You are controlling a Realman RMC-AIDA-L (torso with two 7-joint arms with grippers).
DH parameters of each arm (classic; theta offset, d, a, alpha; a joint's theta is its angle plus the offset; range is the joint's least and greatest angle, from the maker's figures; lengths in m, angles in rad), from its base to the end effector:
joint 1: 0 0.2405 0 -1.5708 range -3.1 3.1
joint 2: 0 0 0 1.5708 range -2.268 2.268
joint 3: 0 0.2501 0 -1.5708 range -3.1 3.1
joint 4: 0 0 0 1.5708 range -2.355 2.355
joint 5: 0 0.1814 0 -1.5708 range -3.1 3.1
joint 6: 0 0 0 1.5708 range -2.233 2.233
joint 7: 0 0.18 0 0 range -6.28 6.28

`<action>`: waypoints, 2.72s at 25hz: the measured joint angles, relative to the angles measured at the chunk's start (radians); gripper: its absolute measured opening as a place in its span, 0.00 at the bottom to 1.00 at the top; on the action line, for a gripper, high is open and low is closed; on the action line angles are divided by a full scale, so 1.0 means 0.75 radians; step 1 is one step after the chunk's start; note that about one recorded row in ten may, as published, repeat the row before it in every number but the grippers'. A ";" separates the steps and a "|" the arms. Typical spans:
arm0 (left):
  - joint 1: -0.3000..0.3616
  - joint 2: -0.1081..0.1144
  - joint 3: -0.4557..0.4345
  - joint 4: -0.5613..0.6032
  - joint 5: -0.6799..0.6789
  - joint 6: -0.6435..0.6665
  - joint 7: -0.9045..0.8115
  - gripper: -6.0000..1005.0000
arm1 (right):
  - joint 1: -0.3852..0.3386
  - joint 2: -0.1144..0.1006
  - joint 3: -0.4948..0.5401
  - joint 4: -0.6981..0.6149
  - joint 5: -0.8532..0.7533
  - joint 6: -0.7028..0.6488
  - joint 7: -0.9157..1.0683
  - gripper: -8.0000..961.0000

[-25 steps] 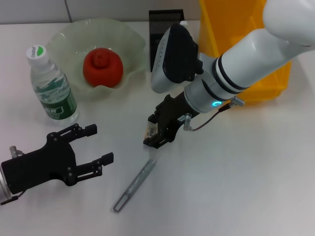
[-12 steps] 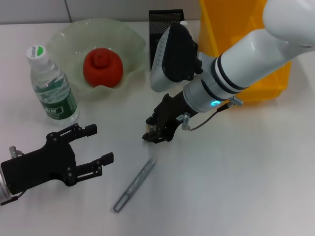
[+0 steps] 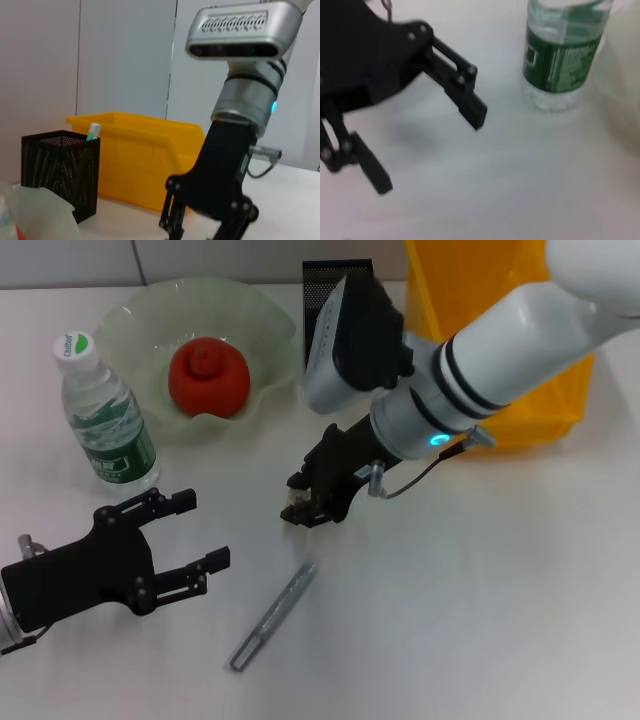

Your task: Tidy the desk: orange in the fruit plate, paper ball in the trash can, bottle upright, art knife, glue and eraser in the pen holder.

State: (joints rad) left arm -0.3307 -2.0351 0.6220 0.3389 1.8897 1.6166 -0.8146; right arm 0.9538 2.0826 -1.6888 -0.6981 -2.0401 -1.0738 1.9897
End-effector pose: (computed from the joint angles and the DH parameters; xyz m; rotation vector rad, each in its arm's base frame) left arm -0.2790 0.2452 -0.0388 -2.5775 -0.4359 -0.8241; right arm 0.1279 0.3522 -0.1390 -3.0322 0.2296 -0.2451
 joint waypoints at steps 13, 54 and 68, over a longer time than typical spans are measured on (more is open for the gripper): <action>-0.008 0.002 -0.005 0.000 0.000 -0.007 0.000 0.81 | -0.160 -0.009 0.516 -0.366 -0.134 -0.204 0.007 0.40; 0.009 -0.008 0.007 -0.002 0.008 0.001 -0.004 0.81 | 0.075 -0.012 0.883 -0.047 -0.408 0.190 0.131 0.40; 0.013 -0.009 -0.058 -0.012 -0.001 -0.042 -0.006 0.81 | 0.098 -0.008 0.852 0.021 -0.414 0.261 0.126 0.40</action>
State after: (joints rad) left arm -0.3206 -2.0416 0.5785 0.3297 1.8890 1.5852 -0.8190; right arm 1.0274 2.0767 -1.0496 -0.6825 -2.3504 -0.8780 2.0845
